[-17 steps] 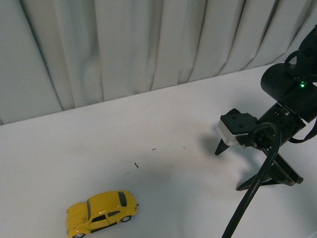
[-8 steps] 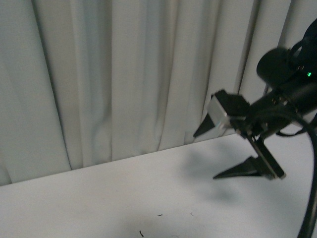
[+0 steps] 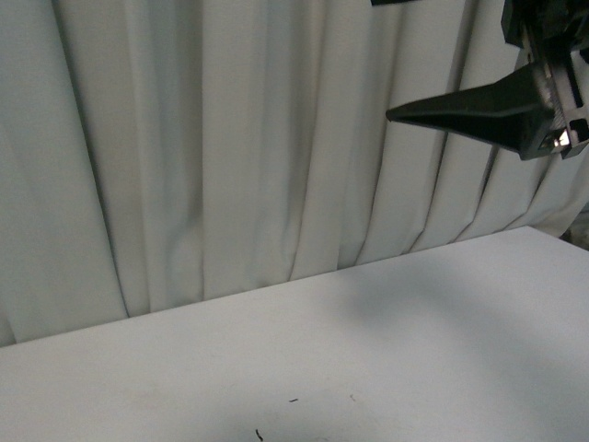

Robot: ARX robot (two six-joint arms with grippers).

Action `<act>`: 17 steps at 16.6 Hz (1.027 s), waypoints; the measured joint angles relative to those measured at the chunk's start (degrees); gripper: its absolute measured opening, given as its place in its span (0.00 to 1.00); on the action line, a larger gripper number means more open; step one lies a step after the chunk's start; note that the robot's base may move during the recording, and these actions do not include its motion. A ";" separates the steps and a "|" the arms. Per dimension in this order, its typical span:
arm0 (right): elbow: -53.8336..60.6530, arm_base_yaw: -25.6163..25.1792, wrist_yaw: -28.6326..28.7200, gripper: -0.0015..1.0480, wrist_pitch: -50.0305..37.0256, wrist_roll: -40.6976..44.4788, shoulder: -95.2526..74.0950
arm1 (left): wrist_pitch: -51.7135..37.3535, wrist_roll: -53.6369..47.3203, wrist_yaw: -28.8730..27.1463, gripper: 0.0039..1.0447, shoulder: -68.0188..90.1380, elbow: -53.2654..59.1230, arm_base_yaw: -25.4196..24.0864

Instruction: Wind up and store yellow beetle toy

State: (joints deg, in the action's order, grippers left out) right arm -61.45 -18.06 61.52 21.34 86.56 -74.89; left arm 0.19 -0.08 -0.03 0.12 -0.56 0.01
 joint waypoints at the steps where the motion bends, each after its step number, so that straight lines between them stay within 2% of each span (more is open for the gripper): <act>1: 5.09 1.53 -5.16 0.89 -10.95 -6.36 4.07 | 0.00 0.00 0.00 0.94 0.00 0.00 0.00; 2: 15.50 4.98 -23.26 0.77 -25.99 -21.44 11.78 | 0.00 0.00 0.04 0.94 0.00 0.00 0.00; 3: 24.87 8.92 -36.54 0.65 -36.00 -37.59 19.08 | 0.02 0.00 0.00 0.94 0.00 0.00 0.00; 4: 27.93 10.05 -41.42 0.60 -38.69 -44.81 21.94 | 0.00 0.00 0.00 0.94 0.00 0.00 0.00; 6: 37.07 15.21 -56.74 0.40 -39.85 -68.59 32.41 | 0.02 0.00 0.00 0.94 0.00 0.00 0.00; 7: 41.55 17.88 -60.13 0.30 -39.82 -75.97 36.46 | 0.00 0.00 0.00 0.94 0.00 0.00 0.00; 9: 46.82 18.27 -61.33 0.05 -41.00 -83.27 40.39 | 0.00 -0.02 -0.02 0.94 0.00 0.00 0.00; 10: 48.74 18.27 -61.33 0.02 -41.20 -84.28 42.21 | 0.00 -0.02 -0.02 0.94 0.00 0.00 0.00; 17: 55.91 18.27 -61.35 0.02 -39.43 -85.55 51.32 | 0.00 -0.02 -0.02 0.94 0.00 0.00 0.00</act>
State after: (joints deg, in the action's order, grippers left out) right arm -5.54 0.21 0.16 -18.09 1.02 -23.57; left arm 0.19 -0.10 -0.05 0.12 -0.56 0.01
